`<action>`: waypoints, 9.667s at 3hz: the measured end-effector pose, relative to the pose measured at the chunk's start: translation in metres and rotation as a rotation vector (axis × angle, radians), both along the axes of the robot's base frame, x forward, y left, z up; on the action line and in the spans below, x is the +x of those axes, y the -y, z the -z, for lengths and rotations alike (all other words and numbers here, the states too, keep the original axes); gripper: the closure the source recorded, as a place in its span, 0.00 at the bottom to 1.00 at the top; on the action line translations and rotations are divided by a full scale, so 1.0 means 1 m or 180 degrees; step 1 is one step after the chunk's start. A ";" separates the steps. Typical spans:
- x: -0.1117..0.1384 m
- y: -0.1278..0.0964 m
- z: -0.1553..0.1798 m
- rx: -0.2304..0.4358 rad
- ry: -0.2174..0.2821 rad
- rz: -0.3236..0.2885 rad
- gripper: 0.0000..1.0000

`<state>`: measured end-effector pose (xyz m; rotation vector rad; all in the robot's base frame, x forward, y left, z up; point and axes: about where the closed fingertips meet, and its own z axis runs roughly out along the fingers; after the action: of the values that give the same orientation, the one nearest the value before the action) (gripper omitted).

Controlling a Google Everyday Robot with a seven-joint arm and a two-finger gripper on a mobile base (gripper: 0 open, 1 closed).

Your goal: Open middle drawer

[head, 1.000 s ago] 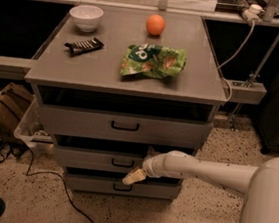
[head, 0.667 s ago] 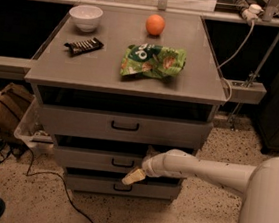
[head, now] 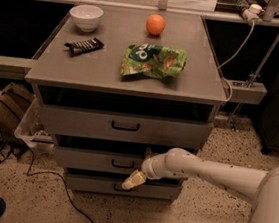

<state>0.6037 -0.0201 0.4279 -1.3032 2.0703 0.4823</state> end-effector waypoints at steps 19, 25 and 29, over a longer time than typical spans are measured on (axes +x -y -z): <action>-0.182 -0.033 -0.021 -0.0247 -0.0863 -0.0871 0.00; -0.202 -0.060 -0.016 -0.0206 -0.0907 -0.1101 0.00; -0.238 -0.052 -0.014 -0.0044 -0.1025 -0.1045 0.00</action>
Offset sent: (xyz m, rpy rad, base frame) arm -0.1037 0.0167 0.0096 0.0447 0.1788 0.1954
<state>0.3653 0.0315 0.4415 -1.6750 2.1184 0.8728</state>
